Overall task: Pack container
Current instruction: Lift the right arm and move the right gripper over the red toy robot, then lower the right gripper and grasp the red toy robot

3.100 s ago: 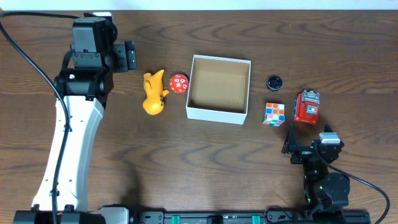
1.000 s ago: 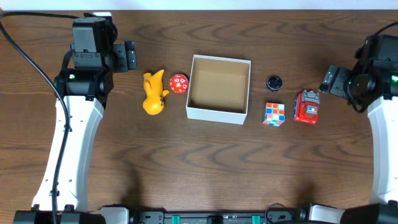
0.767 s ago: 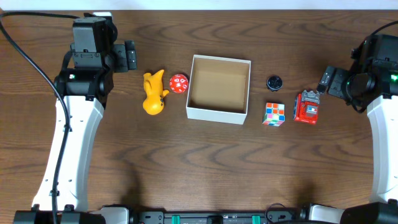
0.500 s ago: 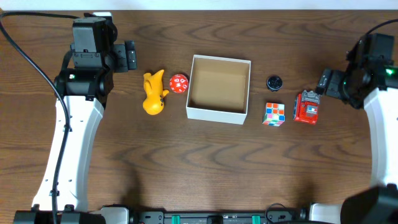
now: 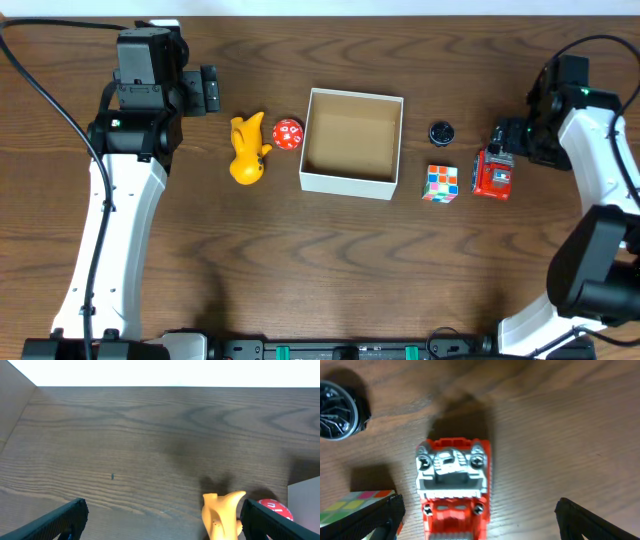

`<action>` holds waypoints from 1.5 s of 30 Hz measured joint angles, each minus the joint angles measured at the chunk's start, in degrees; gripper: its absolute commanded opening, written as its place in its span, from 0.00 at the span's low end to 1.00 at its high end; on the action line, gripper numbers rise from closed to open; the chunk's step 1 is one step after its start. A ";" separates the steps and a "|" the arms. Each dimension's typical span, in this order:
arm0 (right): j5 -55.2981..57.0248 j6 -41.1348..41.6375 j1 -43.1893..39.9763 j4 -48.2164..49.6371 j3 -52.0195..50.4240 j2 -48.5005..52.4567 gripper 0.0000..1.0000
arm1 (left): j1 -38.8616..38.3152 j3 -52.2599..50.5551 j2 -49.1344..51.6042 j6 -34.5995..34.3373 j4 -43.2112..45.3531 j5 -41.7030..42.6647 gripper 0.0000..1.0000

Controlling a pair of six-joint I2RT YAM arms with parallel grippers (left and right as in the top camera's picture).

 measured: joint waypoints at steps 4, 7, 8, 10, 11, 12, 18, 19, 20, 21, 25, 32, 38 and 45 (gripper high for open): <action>-0.83 -0.55 1.38 0.09 0.00 1.57 0.99 | 0.00 0.00 0.00 0.00 0.00 0.00 0.98; -1.03 -1.05 2.10 0.20 0.00 1.97 0.99 | 0.00 0.00 0.00 0.00 0.00 0.00 0.98; -1.05 -1.27 2.19 0.20 0.00 2.12 0.99 | 0.00 0.00 0.00 0.00 0.02 0.00 0.98; -1.01 -1.66 2.21 0.22 0.00 2.64 0.99 | 0.00 0.00 0.00 0.00 0.00 0.00 0.98; -1.01 -1.70 2.21 0.22 0.00 2.95 0.99 | 0.00 0.00 0.00 0.00 0.00 0.00 0.98; -0.98 -1.84 2.21 0.22 0.00 3.37 0.99 | 0.00 0.00 0.00 0.00 0.00 0.00 0.98; -0.98 -1.97 2.21 0.22 0.00 5.11 0.99 | 0.00 0.00 0.00 0.00 0.00 0.00 0.98; -0.98 -1.99 2.21 0.22 0.00 5.22 0.99 | 0.00 0.00 0.00 0.00 0.00 0.00 0.98; -0.98 -2.05 2.21 0.24 0.00 5.38 0.99 | 0.00 0.00 0.00 0.00 0.00 0.00 0.98; -0.98 -2.08 2.21 0.26 0.00 5.42 0.99 | 0.00 0.00 0.00 0.00 0.00 0.00 0.98; -0.98 -2.10 2.21 0.37 0.00 5.86 0.99 | 0.00 0.00 0.00 0.00 0.00 0.00 0.98; -1.03 -2.10 2.21 0.46 -0.04 9.86 0.99 | 0.00 0.00 0.00 0.00 0.02 0.00 0.98; -1.22 -2.10 2.21 1.09 -0.09 10.93 0.99 | 0.00 0.00 0.00 0.00 0.00 0.00 0.98; -1.31 -2.49 2.21 1.73 -0.09 10.95 0.82 | 0.00 0.00 0.00 0.00 0.02 0.00 0.98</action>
